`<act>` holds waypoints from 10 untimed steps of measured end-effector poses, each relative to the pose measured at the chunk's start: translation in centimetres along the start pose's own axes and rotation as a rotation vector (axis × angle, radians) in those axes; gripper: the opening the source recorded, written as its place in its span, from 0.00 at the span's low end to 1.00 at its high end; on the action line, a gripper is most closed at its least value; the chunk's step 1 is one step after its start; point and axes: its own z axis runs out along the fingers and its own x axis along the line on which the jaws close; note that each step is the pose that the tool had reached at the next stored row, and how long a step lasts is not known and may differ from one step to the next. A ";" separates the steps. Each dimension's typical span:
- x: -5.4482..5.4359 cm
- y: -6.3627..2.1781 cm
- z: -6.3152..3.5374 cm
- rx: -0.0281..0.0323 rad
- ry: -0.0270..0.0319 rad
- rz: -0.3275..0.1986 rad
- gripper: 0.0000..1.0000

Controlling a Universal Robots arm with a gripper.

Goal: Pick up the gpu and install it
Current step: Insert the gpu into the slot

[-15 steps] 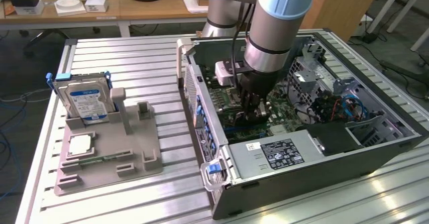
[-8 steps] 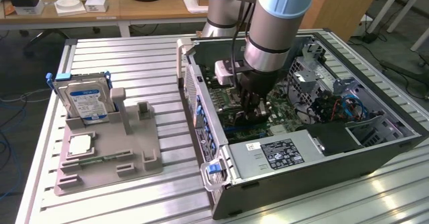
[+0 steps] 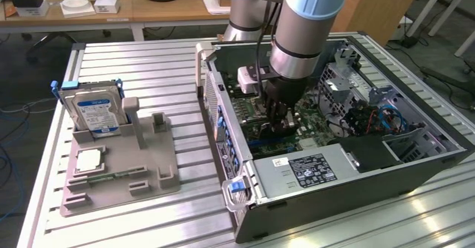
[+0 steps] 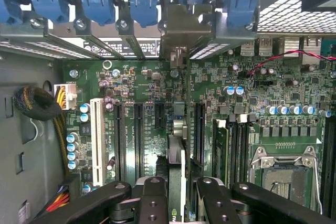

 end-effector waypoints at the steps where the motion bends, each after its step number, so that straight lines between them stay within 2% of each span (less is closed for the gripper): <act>1: 0.0 0.00 0.08 0.0001 -0.0006 0.000 0.26; 10: 0.0 0.01 0.25 0.0001 -0.0009 0.000 0.26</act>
